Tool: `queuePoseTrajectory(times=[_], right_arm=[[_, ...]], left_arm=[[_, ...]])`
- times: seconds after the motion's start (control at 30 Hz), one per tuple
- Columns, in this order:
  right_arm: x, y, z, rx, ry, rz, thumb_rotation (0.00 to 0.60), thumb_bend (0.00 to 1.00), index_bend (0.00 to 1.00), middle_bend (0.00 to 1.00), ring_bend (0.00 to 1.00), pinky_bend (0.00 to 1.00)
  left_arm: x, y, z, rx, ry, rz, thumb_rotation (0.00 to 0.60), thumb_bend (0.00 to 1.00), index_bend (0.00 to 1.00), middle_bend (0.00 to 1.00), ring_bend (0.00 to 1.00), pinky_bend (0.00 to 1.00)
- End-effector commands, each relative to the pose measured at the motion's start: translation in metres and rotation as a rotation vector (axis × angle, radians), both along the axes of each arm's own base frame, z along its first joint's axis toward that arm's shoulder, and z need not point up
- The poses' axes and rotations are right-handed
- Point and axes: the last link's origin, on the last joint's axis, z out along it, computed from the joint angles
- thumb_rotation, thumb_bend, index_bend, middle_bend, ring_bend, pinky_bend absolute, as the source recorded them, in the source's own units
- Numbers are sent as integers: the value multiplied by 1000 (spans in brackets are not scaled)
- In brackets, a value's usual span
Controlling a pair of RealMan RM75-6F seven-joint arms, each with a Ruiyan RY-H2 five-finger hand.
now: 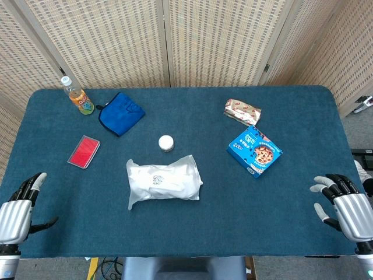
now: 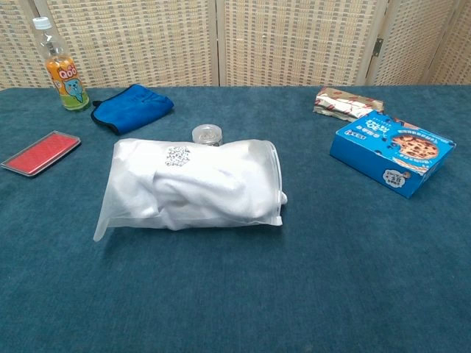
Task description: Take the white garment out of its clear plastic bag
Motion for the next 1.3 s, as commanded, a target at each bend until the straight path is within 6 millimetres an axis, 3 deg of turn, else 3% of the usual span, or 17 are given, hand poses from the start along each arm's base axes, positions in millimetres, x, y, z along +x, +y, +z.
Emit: queuePoseTrajectory(times=[0.03, 0.33, 0.63, 0.97, 1.3], right_arm=[[0, 0, 0, -2, -1, 1, 600, 350, 383, 270, 162, 196], [7, -1, 9, -40, 8, 30, 600, 350, 379, 270, 161, 196], [17, -8, 20, -88, 19, 55, 600, 350, 358, 266, 161, 196], [21, -13, 20, -84, 22, 55, 600, 350, 341, 260, 157, 196], [21, -16, 20, -81, 22, 50, 600, 350, 340, 260, 156, 196]], left_arm=[[1, 0, 0, -3, 2, -1, 600, 73, 0, 56, 101, 227], [9, 5, -2, -22, -4, -29, 600, 73, 0, 56, 101, 228], [46, 36, -14, -147, -72, -186, 600, 72, 15, 56, 101, 227], [102, 82, -51, -361, -42, -355, 600, 72, 0, 42, 96, 196], [151, 117, -94, -532, 68, -420, 600, 72, 0, 0, 1, 114]])
